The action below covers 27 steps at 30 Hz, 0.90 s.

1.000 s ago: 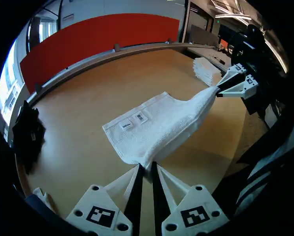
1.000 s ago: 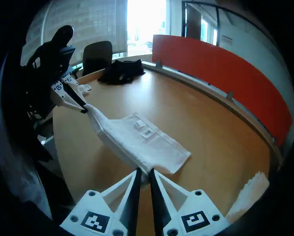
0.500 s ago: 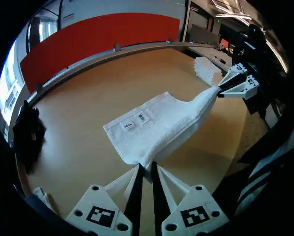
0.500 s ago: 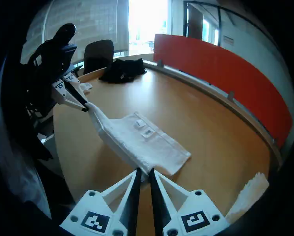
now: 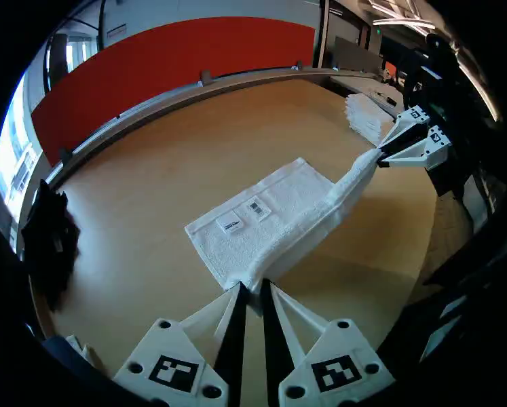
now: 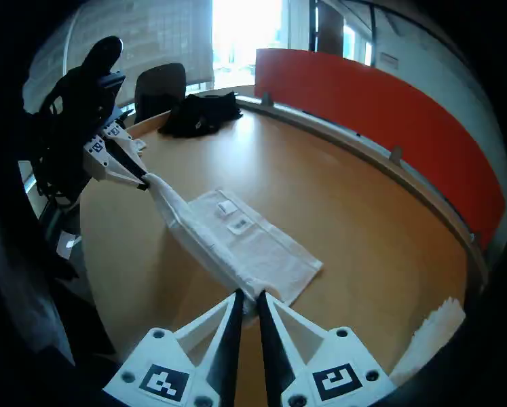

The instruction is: Fold towel

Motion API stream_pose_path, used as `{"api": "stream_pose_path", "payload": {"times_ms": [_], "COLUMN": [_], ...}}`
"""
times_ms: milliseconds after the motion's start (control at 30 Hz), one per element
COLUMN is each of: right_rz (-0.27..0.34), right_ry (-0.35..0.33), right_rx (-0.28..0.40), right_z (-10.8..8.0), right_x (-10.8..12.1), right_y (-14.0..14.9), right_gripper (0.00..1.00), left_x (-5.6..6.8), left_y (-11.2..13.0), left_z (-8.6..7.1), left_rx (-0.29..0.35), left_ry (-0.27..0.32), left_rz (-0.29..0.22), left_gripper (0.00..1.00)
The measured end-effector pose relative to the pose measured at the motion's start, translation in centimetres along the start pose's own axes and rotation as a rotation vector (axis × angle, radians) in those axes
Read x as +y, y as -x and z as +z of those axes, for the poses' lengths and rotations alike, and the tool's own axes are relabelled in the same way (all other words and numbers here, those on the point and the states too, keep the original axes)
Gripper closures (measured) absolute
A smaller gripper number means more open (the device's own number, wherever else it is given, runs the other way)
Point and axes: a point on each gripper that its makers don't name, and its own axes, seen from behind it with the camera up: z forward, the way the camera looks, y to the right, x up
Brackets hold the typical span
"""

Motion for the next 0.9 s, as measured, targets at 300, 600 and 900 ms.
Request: {"api": "stream_pose_path", "payload": {"times_ms": [300, 600, 900], "right_rz": [0.011, 0.015, 0.026], "right_ry": [0.009, 0.014, 0.015], "right_rx": [-0.023, -0.047, -0.09], "right_z": [1.9, 3.4, 5.2], "right_x": [1.6, 3.2, 4.5], "right_y": [0.1, 0.1, 1.5], "right_gripper": [0.84, 0.84, 0.84], "left_x": [-1.7, -3.0, -3.4], "left_y": [-0.9, -1.4, -1.0], "left_z": [2.3, 4.6, 7.1], "left_rx": [-0.009, -0.022, -0.044], "left_ry": [-0.014, -0.019, -0.013], "left_rz": [0.019, 0.047, 0.065], "left_gripper": [0.85, 0.85, 0.85]}}
